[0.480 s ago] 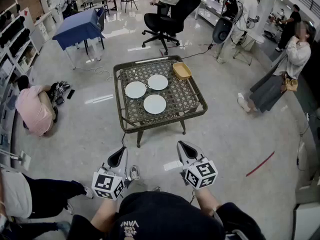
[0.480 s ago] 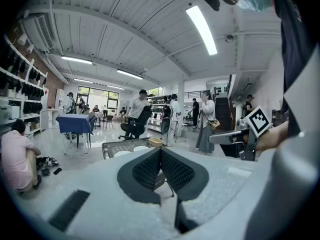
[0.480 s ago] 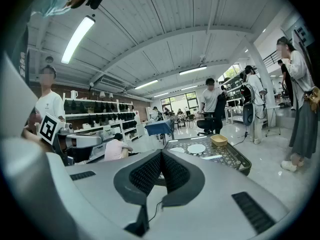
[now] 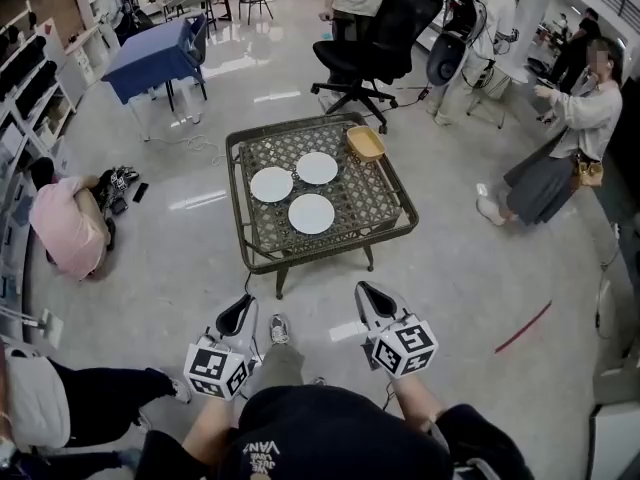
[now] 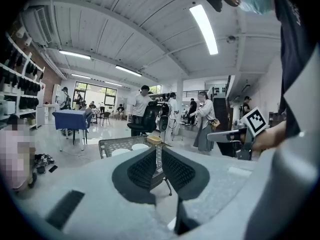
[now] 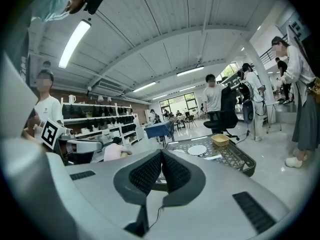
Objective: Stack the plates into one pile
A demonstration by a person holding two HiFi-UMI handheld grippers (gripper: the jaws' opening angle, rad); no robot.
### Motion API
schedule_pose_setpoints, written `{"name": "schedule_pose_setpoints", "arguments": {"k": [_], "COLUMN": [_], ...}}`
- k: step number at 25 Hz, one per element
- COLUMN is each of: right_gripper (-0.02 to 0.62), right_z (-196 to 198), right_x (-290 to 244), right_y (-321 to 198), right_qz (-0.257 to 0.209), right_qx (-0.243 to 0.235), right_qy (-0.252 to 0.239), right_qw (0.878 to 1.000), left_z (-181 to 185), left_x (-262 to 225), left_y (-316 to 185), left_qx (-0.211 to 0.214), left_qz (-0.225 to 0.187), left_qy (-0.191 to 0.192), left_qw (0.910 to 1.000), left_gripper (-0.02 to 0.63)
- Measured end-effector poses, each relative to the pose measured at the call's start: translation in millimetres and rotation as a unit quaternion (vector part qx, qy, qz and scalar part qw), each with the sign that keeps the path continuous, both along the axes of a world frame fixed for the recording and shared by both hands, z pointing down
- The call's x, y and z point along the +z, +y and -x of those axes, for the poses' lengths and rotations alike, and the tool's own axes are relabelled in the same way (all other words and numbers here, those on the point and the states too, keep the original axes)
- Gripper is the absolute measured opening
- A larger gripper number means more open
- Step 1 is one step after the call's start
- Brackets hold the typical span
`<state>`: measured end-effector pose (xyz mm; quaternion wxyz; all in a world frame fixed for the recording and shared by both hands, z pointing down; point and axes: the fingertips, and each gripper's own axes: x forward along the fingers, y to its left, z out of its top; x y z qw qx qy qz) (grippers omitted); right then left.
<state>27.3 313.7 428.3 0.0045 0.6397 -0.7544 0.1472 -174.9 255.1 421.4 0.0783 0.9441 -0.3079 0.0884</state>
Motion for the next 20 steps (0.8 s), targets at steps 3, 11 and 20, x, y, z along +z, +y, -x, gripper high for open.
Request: {"name": "schedule_pose_setpoints", "arguments": {"k": [3, 11, 20], "right_gripper": [0.115, 0.150, 0.152], "right_z": [-1.3, -17.5, -26.2], "right_x": [5.8, 18.3, 27.5], "right_y": [-20.9, -96.5, -185.4], "right_qz": [0.009, 0.040, 0.056], "right_qx": [-0.001, 0.029, 0.058], "right_qy": [0.001, 0.000, -0.003], "right_qw": [1.000, 0.999, 0.997], "left_z": [-11.3, -45.3, -56.6], "left_x": [7.0, 20.9, 37.2], "left_y": [-23.5, -103.8, -189.6], "left_qx": [0.015, 0.061, 0.096], "left_qz": [0.012, 0.040, 0.061], "left_qy": [0.000, -0.003, -0.022], "left_qw": [0.9998, 0.9973, 0.9933], "left_gripper": [0.097, 0.202, 0.204]}}
